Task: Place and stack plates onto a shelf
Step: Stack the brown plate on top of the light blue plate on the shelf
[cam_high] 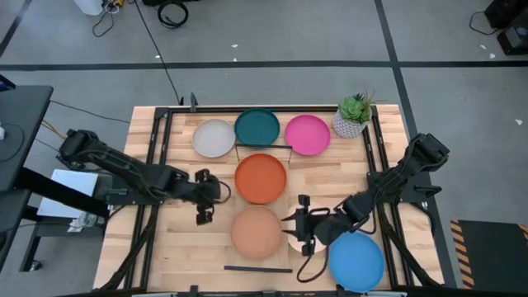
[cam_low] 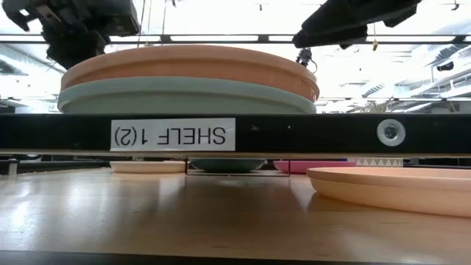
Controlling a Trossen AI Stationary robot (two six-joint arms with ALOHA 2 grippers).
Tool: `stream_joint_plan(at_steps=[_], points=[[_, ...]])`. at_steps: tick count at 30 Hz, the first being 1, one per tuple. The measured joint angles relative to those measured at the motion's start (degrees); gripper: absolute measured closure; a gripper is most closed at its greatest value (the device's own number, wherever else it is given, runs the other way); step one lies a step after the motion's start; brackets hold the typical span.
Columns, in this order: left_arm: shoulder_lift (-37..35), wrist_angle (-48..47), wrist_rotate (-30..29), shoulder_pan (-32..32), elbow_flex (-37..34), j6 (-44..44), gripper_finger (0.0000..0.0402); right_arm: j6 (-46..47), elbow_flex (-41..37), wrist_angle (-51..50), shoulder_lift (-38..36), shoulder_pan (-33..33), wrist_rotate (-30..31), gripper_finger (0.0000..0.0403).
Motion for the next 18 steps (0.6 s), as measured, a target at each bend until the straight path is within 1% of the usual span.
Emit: stream_joint_plan(at_steps=[3, 9, 13, 18], points=[[-3.28, 0.47, -0.89, 2.40, -2.42, -0.06, 0.0336, -0.09, -3.99, 6.80, 0.00, -0.17, -0.66, 0.0250], [-7.07, 2.31, -1.57, 7.21, -6.11, 0.13, 0.0336, 0.32, -8.36, 15.04, 0.73, -0.15, -1.03, 0.0250], [-7.09, 3.53, -1.54, 9.26, -6.69, 0.74, 0.0336, -1.19, -7.23, 19.17, 5.29, -0.06, -2.54, 0.0250], [-7.09, 3.24, -1.50, 11.70, -6.69, 1.84, 0.0336, -4.03, -3.94, 18.97, 10.16, 0.18, -2.30, 0.0250]])
